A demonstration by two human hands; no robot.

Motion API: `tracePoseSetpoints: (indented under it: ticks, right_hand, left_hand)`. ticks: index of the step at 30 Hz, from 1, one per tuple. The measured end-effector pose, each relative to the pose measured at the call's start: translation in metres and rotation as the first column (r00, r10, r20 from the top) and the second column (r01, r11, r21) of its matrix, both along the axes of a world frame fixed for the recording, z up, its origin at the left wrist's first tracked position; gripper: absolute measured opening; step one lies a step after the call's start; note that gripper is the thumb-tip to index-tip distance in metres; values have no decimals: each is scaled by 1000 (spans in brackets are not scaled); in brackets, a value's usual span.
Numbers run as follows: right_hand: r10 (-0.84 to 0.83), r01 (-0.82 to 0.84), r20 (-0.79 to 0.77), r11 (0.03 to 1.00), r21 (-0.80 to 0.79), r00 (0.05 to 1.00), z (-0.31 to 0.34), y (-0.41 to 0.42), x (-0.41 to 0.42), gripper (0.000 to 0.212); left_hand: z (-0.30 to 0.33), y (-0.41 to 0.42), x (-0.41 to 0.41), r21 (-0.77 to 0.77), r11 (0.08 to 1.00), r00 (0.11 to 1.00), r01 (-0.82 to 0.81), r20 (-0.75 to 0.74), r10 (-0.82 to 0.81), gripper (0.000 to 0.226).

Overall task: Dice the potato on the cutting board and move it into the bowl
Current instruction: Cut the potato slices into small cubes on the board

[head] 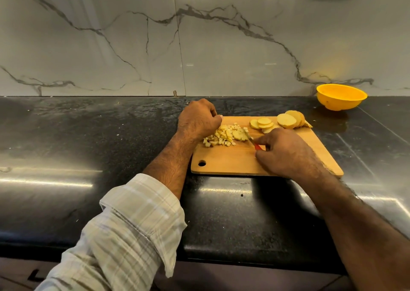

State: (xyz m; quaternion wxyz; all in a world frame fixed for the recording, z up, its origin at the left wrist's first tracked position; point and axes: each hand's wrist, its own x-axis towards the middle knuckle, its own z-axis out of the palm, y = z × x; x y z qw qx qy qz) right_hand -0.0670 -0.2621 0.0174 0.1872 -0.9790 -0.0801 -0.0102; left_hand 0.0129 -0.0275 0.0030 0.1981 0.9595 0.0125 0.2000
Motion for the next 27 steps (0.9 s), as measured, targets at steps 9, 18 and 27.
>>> tracePoseSetpoints:
  ticks: [9, 18, 27]
  right_hand:
    - [-78, 77, 23, 997, 25, 997, 0, -5, 8, 44]
    - [-5, -3, 88, 996, 91, 996, -3, -2, 10, 39]
    - [9, -10, 108, 1000, 3, 994, -7, 8, 15, 40]
  left_hand:
    - [0, 6, 3, 21, 992, 991, -127, -29, 127, 39]
    - [-3, 8, 9, -32, 981, 969, -189, -169, 181, 62]
    - [-1, 7, 4, -166, 986, 994, -31, -107, 13, 53]
